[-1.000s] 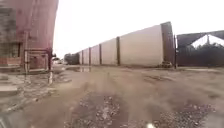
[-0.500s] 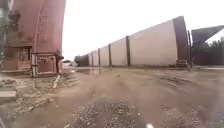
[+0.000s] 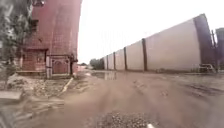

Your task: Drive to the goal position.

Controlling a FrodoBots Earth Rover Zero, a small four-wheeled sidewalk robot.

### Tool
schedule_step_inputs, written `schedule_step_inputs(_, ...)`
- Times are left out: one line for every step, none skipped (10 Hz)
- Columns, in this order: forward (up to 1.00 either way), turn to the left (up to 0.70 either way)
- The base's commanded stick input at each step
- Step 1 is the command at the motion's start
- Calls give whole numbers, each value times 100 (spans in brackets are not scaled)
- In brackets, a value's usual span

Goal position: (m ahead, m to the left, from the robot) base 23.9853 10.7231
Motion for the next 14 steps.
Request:
schedule_step_inputs(85, 0)
schedule_step_inputs(85, 0)
schedule_step_inputs(85, 0)
schedule_step_inputs(85, 0)
schedule_step_inputs(85, 0)
schedule_step_inputs(85, 0)
schedule_step_inputs(85, 0)
schedule_step_inputs(85, 0)
schedule_step_inputs(85, 0)
schedule_step_inputs(85, 0)
schedule_step_inputs(85, 34)
schedule_step_inputs(85, 34)
schedule_step_inputs(85, 34)
schedule_step_inputs(85, 16)
